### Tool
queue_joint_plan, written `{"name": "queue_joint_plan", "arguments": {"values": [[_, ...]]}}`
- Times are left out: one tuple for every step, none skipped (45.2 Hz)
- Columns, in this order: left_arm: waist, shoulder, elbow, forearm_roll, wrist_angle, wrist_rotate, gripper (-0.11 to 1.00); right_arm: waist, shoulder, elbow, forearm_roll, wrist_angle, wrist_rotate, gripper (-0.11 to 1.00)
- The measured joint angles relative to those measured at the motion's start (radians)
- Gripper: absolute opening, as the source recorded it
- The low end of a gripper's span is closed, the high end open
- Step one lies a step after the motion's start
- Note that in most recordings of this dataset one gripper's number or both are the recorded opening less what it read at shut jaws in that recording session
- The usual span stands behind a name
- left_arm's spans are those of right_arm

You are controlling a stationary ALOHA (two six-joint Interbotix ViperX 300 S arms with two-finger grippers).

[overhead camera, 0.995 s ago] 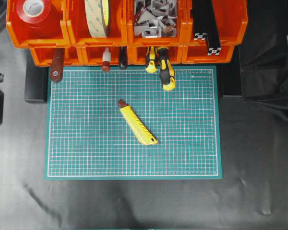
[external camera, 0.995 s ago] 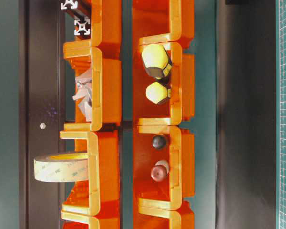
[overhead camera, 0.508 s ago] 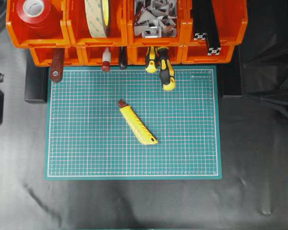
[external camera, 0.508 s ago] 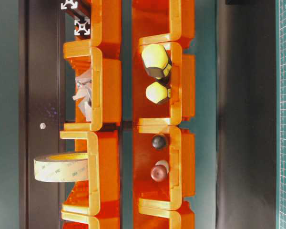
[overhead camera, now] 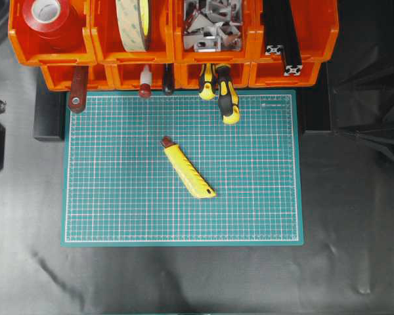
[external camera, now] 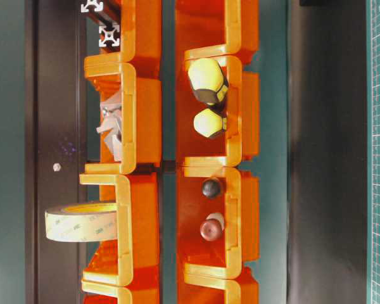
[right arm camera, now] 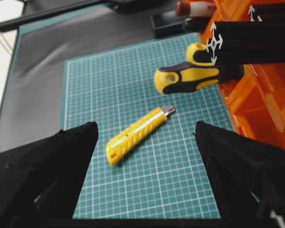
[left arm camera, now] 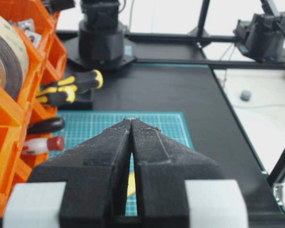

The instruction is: Pick cutter from container rack with right arm.

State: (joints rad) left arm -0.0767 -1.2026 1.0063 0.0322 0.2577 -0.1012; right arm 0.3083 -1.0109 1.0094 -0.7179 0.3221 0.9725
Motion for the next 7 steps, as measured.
{"name": "queue_joint_plan", "arguments": {"values": [[0.000,0.002,0.000,0.002,0.000,-0.002,0.00,0.002,0.000,0.000,0.000,0.000,0.000,0.80],[0.000,0.000,0.000,0.000,0.000,-0.002,0.00,0.000,0.000,0.000,-0.002,0.000,0.000,0.80],[0.000,0.000,0.000,0.002,0.002,0.000,0.00,0.002,0.000,0.002,0.000,0.000,0.000,0.80],[0.000,0.000,0.000,0.000,0.000,0.000,0.00,0.000,0.000,0.002,0.000,0.000,0.000,0.80],[0.000,0.000,0.002,0.002,0.002,-0.002,0.00,0.000,0.000,0.002,0.000,0.000,0.000,0.80],[0.000,0.000,0.000,0.002,0.002,-0.002,0.00,0.002,0.000,0.003,0.000,0.000,0.000,0.80],[0.000,0.000,0.002,0.002,0.002,-0.002,0.00,0.002,0.000,0.003,-0.002,0.000,0.000,0.80]]}}
